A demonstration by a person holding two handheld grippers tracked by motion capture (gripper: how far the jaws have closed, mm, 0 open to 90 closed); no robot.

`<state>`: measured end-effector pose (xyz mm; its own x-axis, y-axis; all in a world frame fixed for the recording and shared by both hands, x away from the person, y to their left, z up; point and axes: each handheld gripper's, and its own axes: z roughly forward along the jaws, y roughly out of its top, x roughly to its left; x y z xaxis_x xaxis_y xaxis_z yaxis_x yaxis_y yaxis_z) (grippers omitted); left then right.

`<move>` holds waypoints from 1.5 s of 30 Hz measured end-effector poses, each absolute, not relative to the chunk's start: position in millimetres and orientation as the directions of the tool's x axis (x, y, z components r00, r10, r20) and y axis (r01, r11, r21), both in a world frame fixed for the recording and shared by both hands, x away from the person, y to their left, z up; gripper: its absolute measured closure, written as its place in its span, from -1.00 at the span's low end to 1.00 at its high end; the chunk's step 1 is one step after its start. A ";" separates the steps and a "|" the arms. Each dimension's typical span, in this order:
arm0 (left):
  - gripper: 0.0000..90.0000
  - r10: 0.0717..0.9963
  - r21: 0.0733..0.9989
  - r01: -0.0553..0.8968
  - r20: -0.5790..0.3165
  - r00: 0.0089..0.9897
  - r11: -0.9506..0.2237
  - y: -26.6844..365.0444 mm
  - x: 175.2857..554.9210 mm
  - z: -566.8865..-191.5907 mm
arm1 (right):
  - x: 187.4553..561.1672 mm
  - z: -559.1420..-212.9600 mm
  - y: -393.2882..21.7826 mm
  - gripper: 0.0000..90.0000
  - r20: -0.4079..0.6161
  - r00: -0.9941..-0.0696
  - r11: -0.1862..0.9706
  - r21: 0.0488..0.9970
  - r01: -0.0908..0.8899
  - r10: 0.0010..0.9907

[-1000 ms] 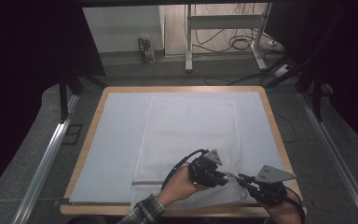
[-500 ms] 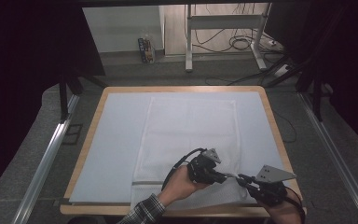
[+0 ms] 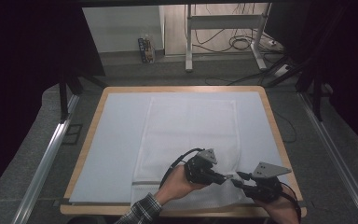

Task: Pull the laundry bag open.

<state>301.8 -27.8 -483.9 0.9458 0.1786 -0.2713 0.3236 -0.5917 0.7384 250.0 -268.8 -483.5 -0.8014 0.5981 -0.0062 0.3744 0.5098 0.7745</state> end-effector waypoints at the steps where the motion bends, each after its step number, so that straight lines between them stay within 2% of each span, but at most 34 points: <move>1: 0.93 0.179 0.738 0.324 -0.271 0.946 -0.592 -27.8 301.8 -483.9 | 250.0 -483.5 -268.8 0.53 -0.006 -0.801 0.510 0.775 0.374 0.598; 2: 0.93 0.176 0.742 0.322 -0.271 0.946 -0.588 -27.1 302.3 -484.0 | 250.3 -482.8 -268.3 0.68 -0.010 -0.802 0.515 0.772 0.373 0.597; 6: 0.94 0.186 0.739 0.314 -0.254 0.949 -0.596 -27.7 301.0 -484.4 | 248.7 -480.7 -267.0 0.84 -0.032 -0.801 0.530 0.766 0.365 0.598; 16: 0.94 0.221 0.716 0.301 -0.206 0.953 -0.630 -24.7 296.8 -486.0 | 246.4 -479.1 -263.8 0.87 -0.069 -0.787 0.562 0.739 0.372 0.612; 23: 0.94 0.232 0.716 0.326 -0.229 0.945 -0.617 -10.2 298.2 -490.4 | 246.8 -479.0 -269.3 0.87 -0.058 -0.782 0.549 0.744 0.381 0.621; 45: 0.94 0.267 0.695 0.342 -0.218 0.939 -0.632 5.9 296.1 -495.1 | 246.8 -483.7 -272.9 0.86 -0.048 -0.773 0.548 0.734 0.402 0.632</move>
<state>296.1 5.9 -495.1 0.9386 0.2674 -0.2181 0.3417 -0.6325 0.6951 246.8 -272.9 -483.7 -0.7735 0.6320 -0.0483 0.4018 0.5478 0.7338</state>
